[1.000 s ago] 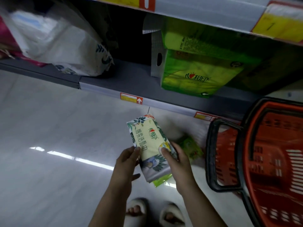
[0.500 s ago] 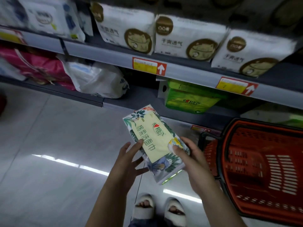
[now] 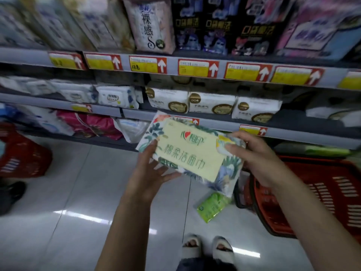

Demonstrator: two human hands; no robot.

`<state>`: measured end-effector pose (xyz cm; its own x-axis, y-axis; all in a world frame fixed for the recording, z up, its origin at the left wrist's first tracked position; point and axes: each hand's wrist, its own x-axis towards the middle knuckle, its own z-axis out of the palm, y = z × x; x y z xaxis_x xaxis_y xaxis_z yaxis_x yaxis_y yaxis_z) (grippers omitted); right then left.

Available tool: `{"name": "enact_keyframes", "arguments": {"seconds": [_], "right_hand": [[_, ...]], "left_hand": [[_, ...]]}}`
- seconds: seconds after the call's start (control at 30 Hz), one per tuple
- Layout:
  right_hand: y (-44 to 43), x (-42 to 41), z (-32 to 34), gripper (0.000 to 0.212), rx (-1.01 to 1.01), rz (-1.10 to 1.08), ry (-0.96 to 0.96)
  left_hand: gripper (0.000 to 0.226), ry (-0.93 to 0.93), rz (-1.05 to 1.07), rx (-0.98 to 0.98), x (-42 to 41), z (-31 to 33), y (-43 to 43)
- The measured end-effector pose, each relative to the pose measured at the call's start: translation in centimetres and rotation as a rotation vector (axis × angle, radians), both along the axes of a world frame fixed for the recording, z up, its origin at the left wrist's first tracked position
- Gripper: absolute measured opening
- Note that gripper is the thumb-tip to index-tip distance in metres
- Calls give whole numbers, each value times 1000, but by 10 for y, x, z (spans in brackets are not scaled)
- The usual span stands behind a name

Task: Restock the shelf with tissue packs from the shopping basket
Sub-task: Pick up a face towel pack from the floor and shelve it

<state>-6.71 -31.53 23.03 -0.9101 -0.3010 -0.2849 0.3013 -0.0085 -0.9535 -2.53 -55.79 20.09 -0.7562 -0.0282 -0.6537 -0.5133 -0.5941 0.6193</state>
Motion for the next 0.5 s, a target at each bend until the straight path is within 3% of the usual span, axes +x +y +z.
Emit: {"name": "enact_keyframes", "arguments": {"seconds": [0.07,0.13,0.2,0.23,0.37,0.5], "right_hand": [[-4,-6,32,45,13,-87,54],[-9,-7,69,62,19,-205,91],[-12,-6,109,67,21,-266,150],[-13,-5,129,66,15,-280,169],[-7,0,198,58,-65,-292,243],[-3,3,266,64,-71,-270,292]], "left_hand": [[107,62,6,8,-6,28,-3],[85,150,20,10,-12,60,0],[63,216,60,32,-15,95,6],[62,242,81,41,-17,113,8],[88,354,144,47,-23,187,18],[97,435,198,8,-32,257,28]]}}
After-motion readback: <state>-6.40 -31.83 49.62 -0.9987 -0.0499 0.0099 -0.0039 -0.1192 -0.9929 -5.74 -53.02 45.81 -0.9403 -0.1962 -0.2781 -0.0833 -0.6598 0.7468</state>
